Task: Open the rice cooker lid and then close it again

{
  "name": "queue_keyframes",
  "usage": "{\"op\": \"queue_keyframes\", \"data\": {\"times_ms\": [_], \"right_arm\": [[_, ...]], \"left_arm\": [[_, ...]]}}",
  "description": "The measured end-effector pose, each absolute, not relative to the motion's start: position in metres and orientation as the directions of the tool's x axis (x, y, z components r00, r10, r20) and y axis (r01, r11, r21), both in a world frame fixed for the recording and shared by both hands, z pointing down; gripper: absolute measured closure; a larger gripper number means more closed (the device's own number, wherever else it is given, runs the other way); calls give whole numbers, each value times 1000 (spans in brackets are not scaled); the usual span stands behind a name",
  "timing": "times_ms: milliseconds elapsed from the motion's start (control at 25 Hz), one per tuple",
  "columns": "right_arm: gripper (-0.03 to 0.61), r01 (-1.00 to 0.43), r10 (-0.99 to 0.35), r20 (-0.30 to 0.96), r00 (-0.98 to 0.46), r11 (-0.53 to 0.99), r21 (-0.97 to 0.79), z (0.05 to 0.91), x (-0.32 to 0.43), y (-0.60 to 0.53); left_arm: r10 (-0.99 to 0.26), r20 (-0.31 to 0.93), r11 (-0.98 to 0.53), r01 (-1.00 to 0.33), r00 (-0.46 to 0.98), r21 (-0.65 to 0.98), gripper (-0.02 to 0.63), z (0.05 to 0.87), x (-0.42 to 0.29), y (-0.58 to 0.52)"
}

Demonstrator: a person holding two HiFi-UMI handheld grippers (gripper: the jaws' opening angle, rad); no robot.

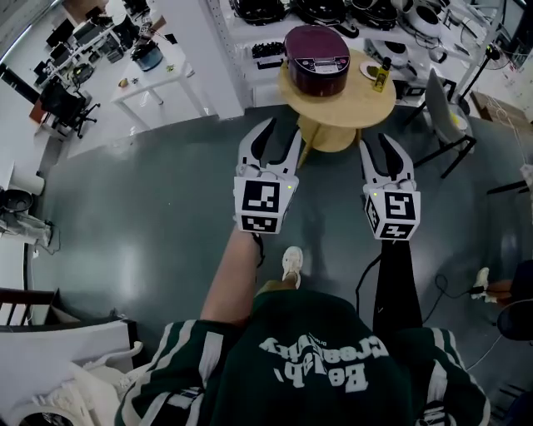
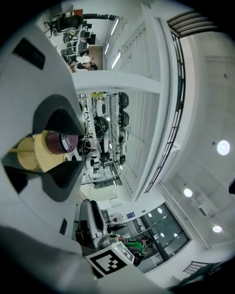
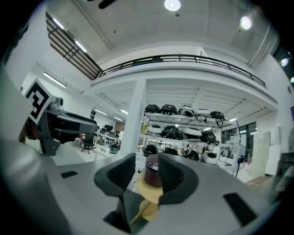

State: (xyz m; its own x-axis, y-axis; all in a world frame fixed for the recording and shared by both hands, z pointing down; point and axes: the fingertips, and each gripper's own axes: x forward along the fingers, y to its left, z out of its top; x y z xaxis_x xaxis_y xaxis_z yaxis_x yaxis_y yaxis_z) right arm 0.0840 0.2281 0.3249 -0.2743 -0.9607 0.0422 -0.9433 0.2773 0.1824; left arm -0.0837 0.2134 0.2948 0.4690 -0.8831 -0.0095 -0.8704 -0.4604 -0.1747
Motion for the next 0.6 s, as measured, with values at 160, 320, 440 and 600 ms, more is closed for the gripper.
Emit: {"op": "queue_keyframes", "data": {"times_ms": [160, 320, 440, 600], "right_arm": [[419, -946, -964, 39, -263, 265, 185, 323, 72, 182], [417, -950, -968, 47, -248, 252, 186, 323, 61, 142], [414, -953, -971, 48, -233, 238, 190, 325, 56, 118], [413, -958, -976, 54, -213, 219, 184, 334, 55, 90]], "left_arm": [[-872, -14, -481, -861, 490, -166, 453, 294, -92, 164], [-854, -6, -512, -843, 520, -165, 453, 296, -97, 121], [-842, -6, -531, -832, 539, -157, 453, 300, -101, 93], [-829, -5, -552, -821, 558, -144, 451, 310, -101, 65]]}}
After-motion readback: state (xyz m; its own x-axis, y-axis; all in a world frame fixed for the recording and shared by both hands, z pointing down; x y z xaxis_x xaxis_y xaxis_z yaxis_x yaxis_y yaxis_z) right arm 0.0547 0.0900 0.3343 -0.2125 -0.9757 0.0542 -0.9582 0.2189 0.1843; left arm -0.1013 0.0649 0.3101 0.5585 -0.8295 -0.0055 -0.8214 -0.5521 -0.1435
